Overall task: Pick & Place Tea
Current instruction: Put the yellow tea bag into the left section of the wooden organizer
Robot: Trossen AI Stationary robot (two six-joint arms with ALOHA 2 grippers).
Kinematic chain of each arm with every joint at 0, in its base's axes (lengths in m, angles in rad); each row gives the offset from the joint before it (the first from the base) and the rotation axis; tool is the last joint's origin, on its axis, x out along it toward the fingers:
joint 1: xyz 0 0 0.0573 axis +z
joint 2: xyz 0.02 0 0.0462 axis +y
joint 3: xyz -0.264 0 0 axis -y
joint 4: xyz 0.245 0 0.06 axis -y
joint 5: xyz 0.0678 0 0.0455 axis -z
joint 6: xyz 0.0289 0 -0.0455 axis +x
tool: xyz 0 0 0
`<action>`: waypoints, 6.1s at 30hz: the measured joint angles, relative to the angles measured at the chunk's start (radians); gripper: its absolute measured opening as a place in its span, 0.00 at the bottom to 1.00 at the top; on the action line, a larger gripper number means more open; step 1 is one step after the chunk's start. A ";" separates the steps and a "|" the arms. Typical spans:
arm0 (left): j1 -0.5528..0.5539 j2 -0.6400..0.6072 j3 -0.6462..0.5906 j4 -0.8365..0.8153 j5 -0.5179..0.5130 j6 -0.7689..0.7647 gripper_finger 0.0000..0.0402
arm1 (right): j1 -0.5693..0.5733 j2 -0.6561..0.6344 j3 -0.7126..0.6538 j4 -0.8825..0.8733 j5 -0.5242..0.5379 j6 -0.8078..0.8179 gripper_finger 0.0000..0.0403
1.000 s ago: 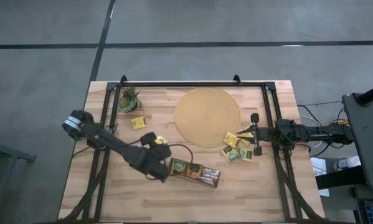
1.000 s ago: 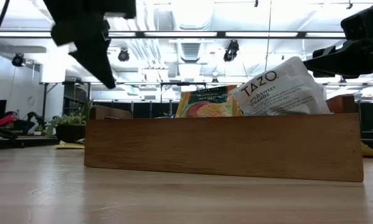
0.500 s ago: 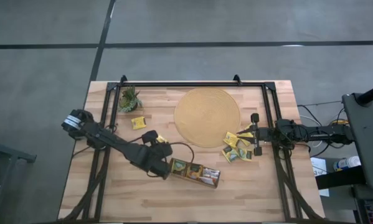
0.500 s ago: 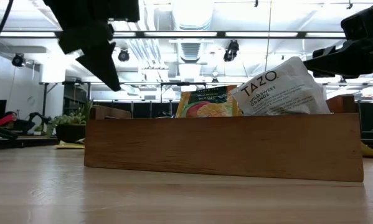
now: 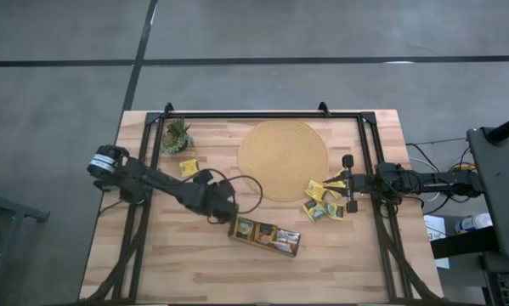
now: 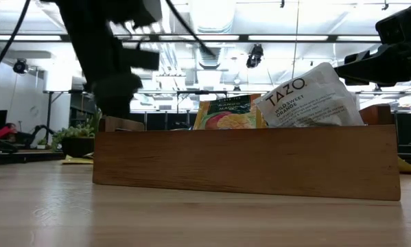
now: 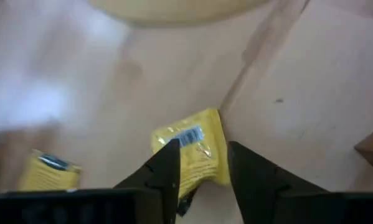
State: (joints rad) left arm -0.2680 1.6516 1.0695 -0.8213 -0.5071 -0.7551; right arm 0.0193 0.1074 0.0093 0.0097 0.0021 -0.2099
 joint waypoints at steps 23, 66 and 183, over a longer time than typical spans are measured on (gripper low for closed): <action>0.071 -0.048 -0.231 0.299 0.238 0.040 0.01 | 0.000 0.000 0.000 0.000 0.000 0.000 0.17; -0.105 -0.346 -0.501 1.878 0.697 0.562 0.00 | 0.001 0.000 0.000 0.032 -0.179 0.063 0.17; 0.002 -0.080 -0.214 1.197 0.556 0.549 0.11 | 0.276 1.564 1.218 -0.324 -0.166 -0.056 0.06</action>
State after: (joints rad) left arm -0.2659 1.5720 0.8556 0.3756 0.0491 -0.2061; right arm 0.2948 1.6718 1.2274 -0.3146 -0.1641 -0.2664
